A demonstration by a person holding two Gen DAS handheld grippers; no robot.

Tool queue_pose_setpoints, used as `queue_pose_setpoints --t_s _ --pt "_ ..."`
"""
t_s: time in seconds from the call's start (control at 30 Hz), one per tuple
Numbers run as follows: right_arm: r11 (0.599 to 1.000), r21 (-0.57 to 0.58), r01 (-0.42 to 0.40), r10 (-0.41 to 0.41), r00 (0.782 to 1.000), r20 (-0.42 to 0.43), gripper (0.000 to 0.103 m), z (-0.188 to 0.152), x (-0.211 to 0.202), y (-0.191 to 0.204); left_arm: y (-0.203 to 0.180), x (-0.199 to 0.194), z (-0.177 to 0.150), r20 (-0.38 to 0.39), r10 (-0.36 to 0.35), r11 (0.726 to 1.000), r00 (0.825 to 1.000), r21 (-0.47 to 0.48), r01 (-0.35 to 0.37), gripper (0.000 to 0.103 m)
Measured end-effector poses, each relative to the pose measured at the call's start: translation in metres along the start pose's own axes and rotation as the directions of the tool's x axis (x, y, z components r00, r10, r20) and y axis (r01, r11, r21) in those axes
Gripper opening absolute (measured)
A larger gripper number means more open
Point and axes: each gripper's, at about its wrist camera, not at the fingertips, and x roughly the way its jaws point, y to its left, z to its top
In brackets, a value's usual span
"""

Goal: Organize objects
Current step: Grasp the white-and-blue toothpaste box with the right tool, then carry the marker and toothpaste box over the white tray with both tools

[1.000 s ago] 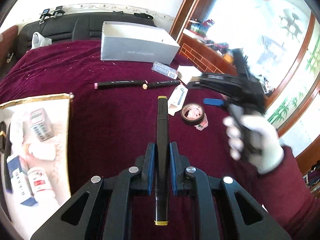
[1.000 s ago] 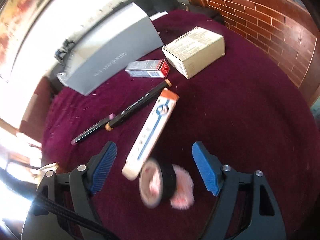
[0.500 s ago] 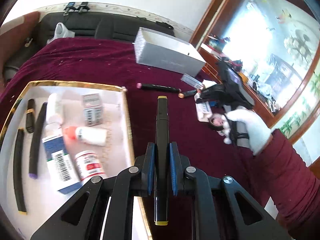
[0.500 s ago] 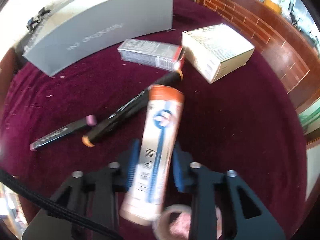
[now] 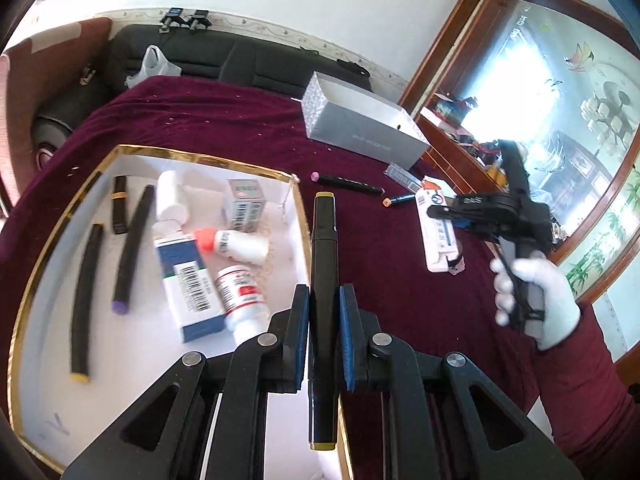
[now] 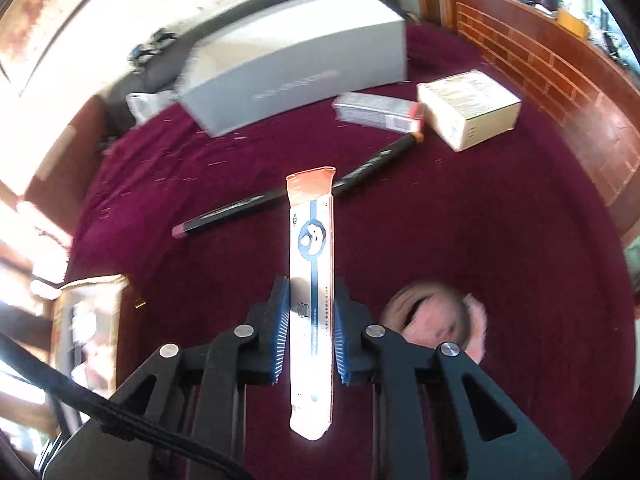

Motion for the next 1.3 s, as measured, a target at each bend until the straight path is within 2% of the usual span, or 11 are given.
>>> queue_pose_setpoints --t_s 0.1,0.3,0.43,0.57,0.77,1.03,1.13,1.3 --pt "0.996 -0.015 -0.085 0.085 0.996 0.01 0.017 -0.014 -0.015 0.016 0.008 -0.008 -0.003 0.006 0.022 1.0 1.0 -0.018 -0.022 0.012" --pt "0.967 -0.066 -0.245 0.245 0.969 -0.007 0.017 -0.043 -0.044 0.056 0.026 -0.021 -0.01 0.01 0.085 0.995 0.996 -0.045 -0.084 0.012" --pt "0.936 -0.105 -0.336 0.331 0.942 -0.062 0.018 -0.064 -0.047 0.091 0.039 -0.023 -0.016 -0.003 0.122 0.991 0.993 -0.058 -0.122 0.012" --pt "0.908 -0.143 -0.395 0.379 0.917 -0.127 0.018 -0.086 -0.039 0.126 0.055 -0.019 -0.022 -0.029 0.157 0.984 0.987 -0.075 -0.159 0.012" --pt "0.875 -0.195 -0.444 0.399 0.887 -0.23 0.018 -0.118 -0.019 0.17 0.072 -0.016 -0.028 -0.048 0.186 0.977 0.981 -0.097 -0.189 0.012" --pt "0.84 -0.243 -0.484 0.394 0.854 -0.339 0.018 -0.155 0.002 0.204 0.088 -0.01 -0.038 -0.083 0.199 0.972 0.977 -0.108 -0.207 0.012" --pt "0.837 -0.26 -0.482 0.375 0.851 -0.368 0.018 -0.165 0.011 0.212 0.091 -0.011 -0.04 -0.085 0.208 0.97 0.974 -0.111 -0.217 0.012" --pt "0.844 -0.275 -0.46 0.346 0.86 -0.375 0.018 -0.17 0.022 0.217 0.093 -0.015 -0.04 -0.078 0.207 0.971 0.975 -0.108 -0.214 0.012"
